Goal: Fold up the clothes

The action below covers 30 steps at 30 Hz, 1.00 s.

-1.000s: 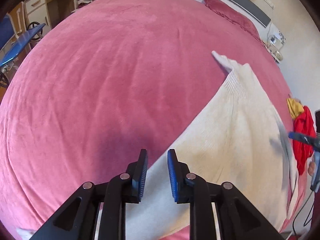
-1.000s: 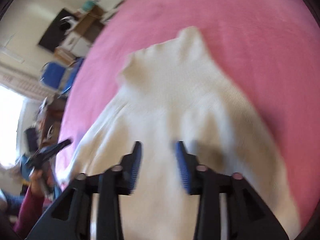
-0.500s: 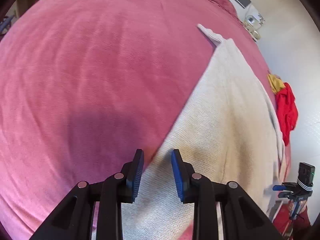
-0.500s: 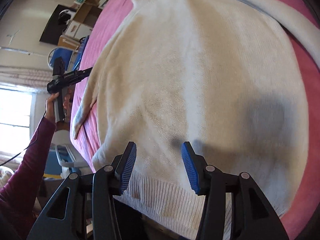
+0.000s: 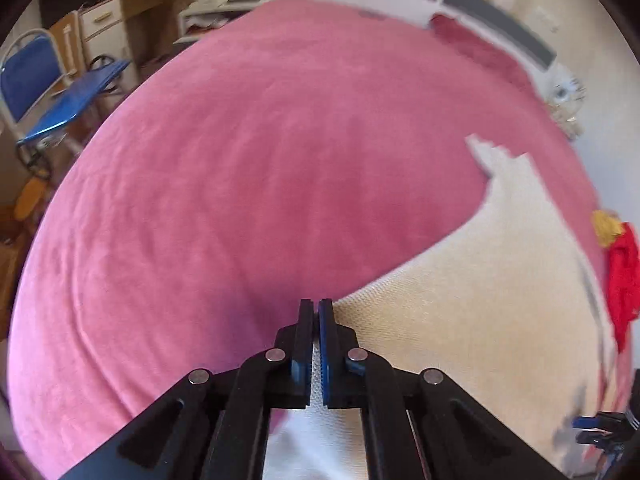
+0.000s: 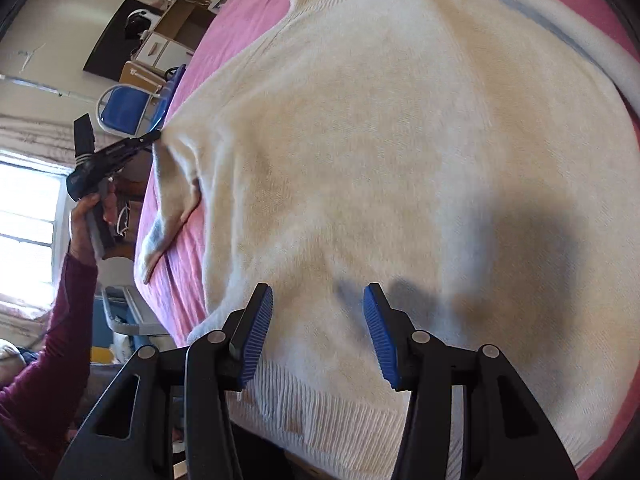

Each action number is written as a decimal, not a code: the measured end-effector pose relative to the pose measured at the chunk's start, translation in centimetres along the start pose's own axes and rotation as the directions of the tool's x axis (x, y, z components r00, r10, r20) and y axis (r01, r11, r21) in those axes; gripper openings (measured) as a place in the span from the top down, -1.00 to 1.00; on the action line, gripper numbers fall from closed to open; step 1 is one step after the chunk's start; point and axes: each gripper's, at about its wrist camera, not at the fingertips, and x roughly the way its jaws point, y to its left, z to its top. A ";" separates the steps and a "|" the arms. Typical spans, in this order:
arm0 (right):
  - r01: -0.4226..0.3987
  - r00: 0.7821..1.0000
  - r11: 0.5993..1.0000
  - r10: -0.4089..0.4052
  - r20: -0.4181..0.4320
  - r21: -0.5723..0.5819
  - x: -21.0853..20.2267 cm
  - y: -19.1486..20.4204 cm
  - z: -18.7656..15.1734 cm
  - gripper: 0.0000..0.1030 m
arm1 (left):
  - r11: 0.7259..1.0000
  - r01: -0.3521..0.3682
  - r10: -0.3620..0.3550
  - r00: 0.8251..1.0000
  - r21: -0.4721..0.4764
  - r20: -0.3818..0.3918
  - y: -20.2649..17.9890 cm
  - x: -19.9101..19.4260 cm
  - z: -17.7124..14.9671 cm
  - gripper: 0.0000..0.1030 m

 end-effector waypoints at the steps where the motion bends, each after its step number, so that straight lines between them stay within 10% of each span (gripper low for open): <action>1: 0.001 1.000 1.000 -0.001 0.002 -0.006 0.4 0.1 0.3 0.02 | 1.000 -0.031 0.031 0.999 0.002 -0.039 0.5 0.9 -0.2 0.96; 5: 0.038 0.999 0.999 -0.038 0.003 -0.008 1.3 0.5 1.8 0.02 | 0.988 -0.149 0.143 0.978 -0.028 -0.154 1.1 4.7 -0.9 1.00; 8: 0.040 0.999 0.999 -0.040 0.011 -0.008 1.1 0.9 2.8 0.02 | 0.971 0.110 -0.124 0.991 -0.211 -0.054 4.1 1.2 -1.3 0.85; 15: 0.004 1.000 1.000 -0.003 0.029 -0.012 0.5 1.9 2.2 -0.02 | 0.944 0.146 -0.155 0.988 -0.297 -0.006 12.6 -7.2 -8.3 0.71; 25: -0.033 0.999 0.999 0.033 0.025 0.018 0.6 3.5 -3.1 -0.04 | 0.763 0.134 -0.158 0.987 -0.632 0.018 26.6 -13.5 -24.7 0.67; 30: -0.004 1.000 1.000 0.003 0.031 0.031 0.4 4.3 -4.9 -0.05 | 0.694 0.169 -0.196 0.980 -0.700 0.043 29.1 -12.5 -27.3 0.63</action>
